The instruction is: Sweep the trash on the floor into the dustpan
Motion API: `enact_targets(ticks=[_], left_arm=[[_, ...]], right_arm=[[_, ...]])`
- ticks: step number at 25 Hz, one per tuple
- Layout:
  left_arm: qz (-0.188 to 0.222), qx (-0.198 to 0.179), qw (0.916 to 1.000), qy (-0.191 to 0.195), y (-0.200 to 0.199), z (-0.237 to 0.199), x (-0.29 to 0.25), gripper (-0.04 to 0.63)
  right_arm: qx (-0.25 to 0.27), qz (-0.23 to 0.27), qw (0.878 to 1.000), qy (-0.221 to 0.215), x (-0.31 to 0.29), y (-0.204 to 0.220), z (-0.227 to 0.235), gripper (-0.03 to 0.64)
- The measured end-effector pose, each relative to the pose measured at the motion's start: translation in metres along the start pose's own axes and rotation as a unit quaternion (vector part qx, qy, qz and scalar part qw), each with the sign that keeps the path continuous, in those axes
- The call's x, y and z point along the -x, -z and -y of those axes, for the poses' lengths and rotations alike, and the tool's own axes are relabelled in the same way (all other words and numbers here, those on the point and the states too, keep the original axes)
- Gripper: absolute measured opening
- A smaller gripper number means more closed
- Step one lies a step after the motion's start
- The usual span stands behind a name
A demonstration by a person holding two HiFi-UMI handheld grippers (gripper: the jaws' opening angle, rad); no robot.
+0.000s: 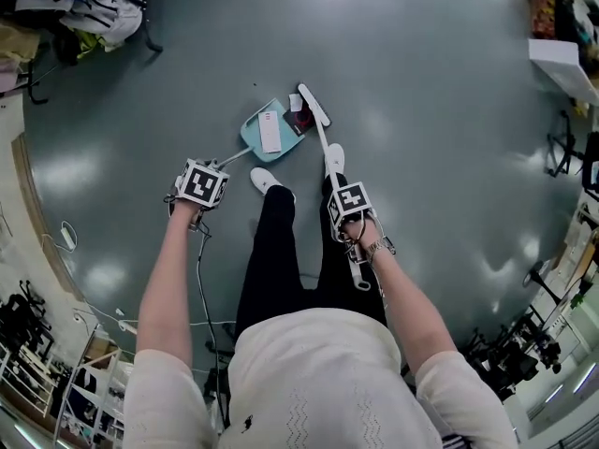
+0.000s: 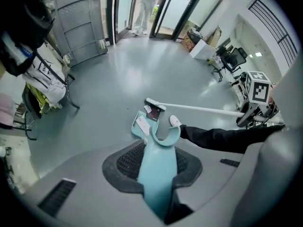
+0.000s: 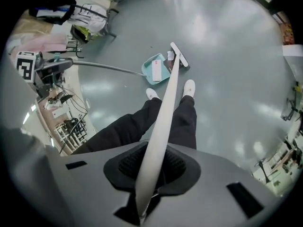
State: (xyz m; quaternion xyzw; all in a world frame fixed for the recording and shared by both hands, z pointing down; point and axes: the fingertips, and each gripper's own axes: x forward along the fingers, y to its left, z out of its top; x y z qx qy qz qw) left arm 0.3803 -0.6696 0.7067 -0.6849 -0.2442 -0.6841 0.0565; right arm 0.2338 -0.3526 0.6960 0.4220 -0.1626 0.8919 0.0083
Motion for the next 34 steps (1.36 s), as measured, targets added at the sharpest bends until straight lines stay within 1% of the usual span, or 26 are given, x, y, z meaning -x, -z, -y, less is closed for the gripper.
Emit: enact_targets(ticks=[3, 6, 11, 15, 19, 23, 25, 29, 34], left_arm=[[0.012, 0.003, 0.9999, -0.001, 0.006, 0.005, -0.009, 0.094], [0.015, 0.009, 0.9998, -0.004, 0.012, 0.007, -0.015, 0.094], [0.005, 0.009, 0.9999, -0.007, 0.019, 0.012, -0.012, 0.094], [0.007, 0.014, 0.9999, -0.002, 0.019, 0.013, -0.015, 0.094], [-0.011, 0.007, 0.9997, -0.020, 0.024, 0.007, -0.006, 0.094], [-0.022, 0.008, 0.9995, -0.022, 0.023, 0.007, -0.009, 0.094], [-0.022, 0.010, 0.9996, -0.015, 0.024, 0.008, -0.012, 0.094], [-0.027, 0.009, 0.9995, -0.015, 0.029, 0.007, -0.014, 0.094], [-0.037, -0.008, 0.9986, -0.036, 0.028, 0.001, -0.013, 0.094]], right_arm=[[0.023, -0.017, 1.000, -0.010, -0.002, 0.008, -0.014, 0.074], [0.047, -0.038, 0.998, -0.016, -0.003, 0.017, -0.022, 0.074], [0.075, -0.053, 0.996, -0.003, -0.011, 0.032, -0.035, 0.074], [0.071, -0.048, 0.996, -0.004, -0.013, 0.032, -0.039, 0.074], [0.068, -0.047, 0.997, -0.006, -0.010, 0.034, -0.040, 0.074], [0.068, -0.046, 0.997, -0.005, -0.009, 0.034, -0.038, 0.074], [0.067, -0.046, 0.997, -0.006, -0.011, 0.034, -0.039, 0.074], [0.065, -0.045, 0.997, -0.007, -0.015, 0.033, -0.043, 0.074], [0.061, -0.043, 0.997, -0.010, -0.017, 0.032, -0.043, 0.074]])
